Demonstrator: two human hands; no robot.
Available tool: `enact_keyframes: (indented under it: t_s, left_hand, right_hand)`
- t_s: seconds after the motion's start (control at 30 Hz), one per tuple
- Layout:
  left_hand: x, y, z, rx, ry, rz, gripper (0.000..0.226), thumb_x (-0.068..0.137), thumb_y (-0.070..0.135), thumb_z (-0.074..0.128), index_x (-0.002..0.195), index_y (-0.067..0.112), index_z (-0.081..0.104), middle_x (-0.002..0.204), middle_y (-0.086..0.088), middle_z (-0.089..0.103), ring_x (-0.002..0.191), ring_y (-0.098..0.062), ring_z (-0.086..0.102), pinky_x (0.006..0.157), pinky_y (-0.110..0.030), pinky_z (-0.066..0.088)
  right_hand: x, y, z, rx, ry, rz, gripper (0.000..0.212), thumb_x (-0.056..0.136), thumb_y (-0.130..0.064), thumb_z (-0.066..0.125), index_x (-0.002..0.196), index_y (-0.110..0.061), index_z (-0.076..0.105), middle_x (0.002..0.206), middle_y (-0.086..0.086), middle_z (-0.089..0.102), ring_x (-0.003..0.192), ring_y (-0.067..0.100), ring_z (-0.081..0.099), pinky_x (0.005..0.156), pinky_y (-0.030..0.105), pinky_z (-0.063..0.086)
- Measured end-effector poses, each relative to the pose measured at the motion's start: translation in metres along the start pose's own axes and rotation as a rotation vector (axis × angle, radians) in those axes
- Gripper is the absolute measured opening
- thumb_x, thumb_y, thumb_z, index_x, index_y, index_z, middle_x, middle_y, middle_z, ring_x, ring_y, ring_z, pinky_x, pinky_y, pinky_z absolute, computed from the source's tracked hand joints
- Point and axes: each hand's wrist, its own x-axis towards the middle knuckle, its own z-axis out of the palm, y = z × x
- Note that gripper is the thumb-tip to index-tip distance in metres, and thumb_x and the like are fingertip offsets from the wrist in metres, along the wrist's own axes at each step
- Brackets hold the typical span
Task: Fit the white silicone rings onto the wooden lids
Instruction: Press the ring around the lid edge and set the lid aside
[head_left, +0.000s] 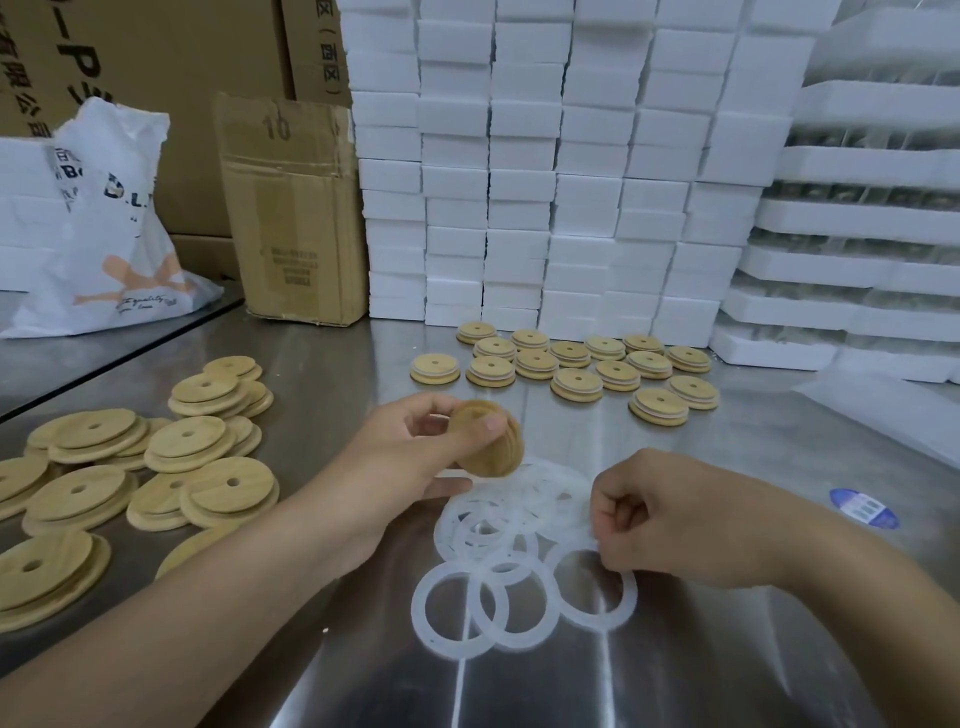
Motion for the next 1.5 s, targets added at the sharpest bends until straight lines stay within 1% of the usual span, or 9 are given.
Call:
enact_keyframes:
  t_s: [0.17,0.27,0.43,0.6,0.73,0.87,1.1,1.33,1.5]
  left_hand:
    - [0.0,-0.001,0.006,-0.158,0.008,-0.06,0.021,0.096,0.026,0.077,0.11,0.011,0.081,0.108,-0.016,0.082,0.1,-0.028,0.081,0.076,-0.035,0.068]
    - [-0.001,0.001,0.01,-0.229,0.002,-0.107,0.022,0.099,0.023,0.074,0.117,0.009,0.073,0.111,-0.021,0.08,0.1,-0.036,0.081,0.075,-0.041,0.068]
    - [-0.009,0.006,0.019,-0.422,-0.128,-0.15,0.022,0.105,0.023,0.067,0.125,0.015,0.073,0.115,-0.025,0.078,0.099,-0.041,0.08,0.073,-0.046,0.067]
    - [-0.015,0.007,0.023,-0.393,-0.307,-0.144,0.041,0.099,0.043,0.069,0.129,0.016,0.075,0.127,-0.025,0.075,0.114,-0.044,0.075,0.089,-0.053,0.065]
    - [-0.017,0.004,0.026,-0.225,-0.306,-0.024,0.043,0.097,0.019,0.078,0.138,0.021,0.068,0.124,-0.017,0.078,0.115,-0.035,0.076,0.094,-0.051,0.064]
    - [-0.017,0.001,0.028,-0.171,-0.269,0.025,0.039,0.101,0.005,0.07,0.136,0.023,0.07,0.116,-0.016,0.08,0.112,-0.033,0.078,0.091,-0.048,0.065]
    - [-0.02,0.001,0.029,-0.055,-0.268,0.106,0.028,0.104,0.011,0.068,0.116,0.033,0.079,0.115,-0.008,0.081,0.11,-0.029,0.078,0.087,-0.047,0.067]
    - [-0.02,0.004,0.028,-0.087,-0.227,0.138,0.028,0.103,0.01,0.069,0.128,0.022,0.071,0.114,-0.01,0.082,0.108,-0.03,0.079,0.085,-0.049,0.068]
    - [-0.02,0.005,0.027,-0.081,-0.245,0.144,0.027,0.103,0.01,0.069,0.128,0.019,0.071,0.113,-0.011,0.082,0.108,-0.031,0.079,0.085,-0.047,0.068]
  right_hand:
    - [-0.006,0.001,-0.015,0.341,0.223,-0.166,0.013,0.073,-0.03,0.069,0.085,-0.028,0.074,0.075,-0.007,0.066,0.069,0.008,0.057,0.07,0.032,0.046]
    - [-0.011,-0.006,-0.018,0.475,0.24,-0.28,0.014,0.076,-0.025,0.068,0.087,-0.025,0.075,0.081,0.011,0.064,0.075,0.014,0.057,0.074,0.035,0.043]
    - [-0.005,-0.02,-0.004,0.634,0.215,-0.4,0.008,0.083,-0.014,0.082,0.086,-0.018,0.076,0.078,0.005,0.071,0.075,0.013,0.065,0.071,0.019,0.051]
    - [0.008,-0.022,0.009,0.6,0.416,-0.396,0.01,0.087,-0.009,0.085,0.089,-0.014,0.076,0.079,0.005,0.076,0.071,0.009,0.068,0.069,0.017,0.053]
    - [0.01,-0.021,0.012,0.577,0.507,-0.389,0.011,0.087,-0.012,0.085,0.087,-0.019,0.077,0.082,0.002,0.078,0.079,0.022,0.073,0.068,0.016,0.052]
    - [0.011,-0.02,0.011,0.528,0.587,-0.383,0.013,0.086,-0.016,0.086,0.084,-0.026,0.077,0.082,-0.004,0.077,0.078,0.016,0.071,0.065,0.011,0.047]
    - [0.011,-0.017,0.009,0.429,0.602,-0.373,0.009,0.088,-0.02,0.083,0.087,-0.028,0.08,0.081,-0.008,0.076,0.074,0.006,0.064,0.066,0.012,0.045]
    - [0.011,-0.014,0.006,0.452,0.575,-0.389,0.011,0.089,-0.021,0.083,0.084,-0.03,0.082,0.082,-0.007,0.078,0.08,0.015,0.07,0.069,0.012,0.048]
    - [0.011,-0.015,0.007,0.466,0.581,-0.385,0.01,0.087,-0.023,0.083,0.082,-0.032,0.082,0.081,-0.008,0.078,0.079,0.012,0.071,0.068,0.011,0.049]
